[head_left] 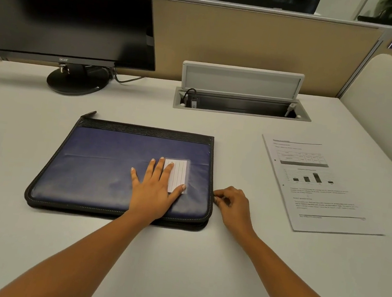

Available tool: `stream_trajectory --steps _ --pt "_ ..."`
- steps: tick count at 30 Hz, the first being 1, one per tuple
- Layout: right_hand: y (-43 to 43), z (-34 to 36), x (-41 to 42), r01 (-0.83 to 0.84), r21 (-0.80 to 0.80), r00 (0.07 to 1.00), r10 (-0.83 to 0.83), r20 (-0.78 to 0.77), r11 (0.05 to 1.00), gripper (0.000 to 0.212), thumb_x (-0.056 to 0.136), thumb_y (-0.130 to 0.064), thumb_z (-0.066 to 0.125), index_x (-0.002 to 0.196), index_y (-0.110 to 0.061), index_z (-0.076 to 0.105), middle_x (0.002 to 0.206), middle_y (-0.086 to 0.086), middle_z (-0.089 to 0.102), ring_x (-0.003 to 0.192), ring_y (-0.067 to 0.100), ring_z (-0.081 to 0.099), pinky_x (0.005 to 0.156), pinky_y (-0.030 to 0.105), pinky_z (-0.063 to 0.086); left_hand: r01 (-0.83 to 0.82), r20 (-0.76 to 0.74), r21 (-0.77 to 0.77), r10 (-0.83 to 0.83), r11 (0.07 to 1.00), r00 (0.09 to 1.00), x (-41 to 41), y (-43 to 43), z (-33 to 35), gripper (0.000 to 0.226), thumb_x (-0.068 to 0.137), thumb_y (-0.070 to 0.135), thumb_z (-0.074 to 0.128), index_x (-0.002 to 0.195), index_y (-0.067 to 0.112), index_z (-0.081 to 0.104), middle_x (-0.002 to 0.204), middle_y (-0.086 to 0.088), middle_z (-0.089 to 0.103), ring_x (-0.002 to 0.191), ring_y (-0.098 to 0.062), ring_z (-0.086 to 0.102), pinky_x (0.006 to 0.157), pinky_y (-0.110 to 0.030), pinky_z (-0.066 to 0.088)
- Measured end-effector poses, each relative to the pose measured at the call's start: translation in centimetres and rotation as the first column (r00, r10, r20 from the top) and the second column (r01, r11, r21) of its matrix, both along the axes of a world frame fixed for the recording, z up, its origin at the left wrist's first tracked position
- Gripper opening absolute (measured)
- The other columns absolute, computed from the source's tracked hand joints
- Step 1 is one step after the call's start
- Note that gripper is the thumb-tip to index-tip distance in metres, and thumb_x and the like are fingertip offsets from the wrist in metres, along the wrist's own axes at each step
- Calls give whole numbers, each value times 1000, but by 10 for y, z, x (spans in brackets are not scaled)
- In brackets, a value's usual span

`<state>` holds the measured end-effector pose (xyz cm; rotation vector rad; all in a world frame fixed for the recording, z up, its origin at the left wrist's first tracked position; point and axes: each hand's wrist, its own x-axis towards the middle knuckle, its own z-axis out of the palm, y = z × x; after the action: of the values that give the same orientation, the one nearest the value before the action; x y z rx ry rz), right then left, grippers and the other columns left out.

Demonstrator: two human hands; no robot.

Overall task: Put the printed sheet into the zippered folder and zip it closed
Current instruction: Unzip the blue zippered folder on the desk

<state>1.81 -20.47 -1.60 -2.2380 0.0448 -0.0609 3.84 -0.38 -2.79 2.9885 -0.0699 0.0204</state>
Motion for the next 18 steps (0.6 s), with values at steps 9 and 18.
stream_trajectory --steps 9,18 --pt "-2 6 -5 8 17 1000 -8 3 1000 16 86 -12 60 98 -8 70 95 13 64 91 20 50 75 21 36 45 -65 -47 -48 998 997 1 5 7 72 87 65 23 146 28 6 157 2 -1 144 -19 -5 110 -59 -5" --pt "-14 14 17 120 -13 992 -119 28 993 18 88 -8 56 101 -5 68 101 16 61 96 28 54 79 26 42 396 -139 -24 -395 918 908 -13 46 26 108 54 91 0 145 34 7 157 6 -3 144 -14 -7 115 -44 -8"
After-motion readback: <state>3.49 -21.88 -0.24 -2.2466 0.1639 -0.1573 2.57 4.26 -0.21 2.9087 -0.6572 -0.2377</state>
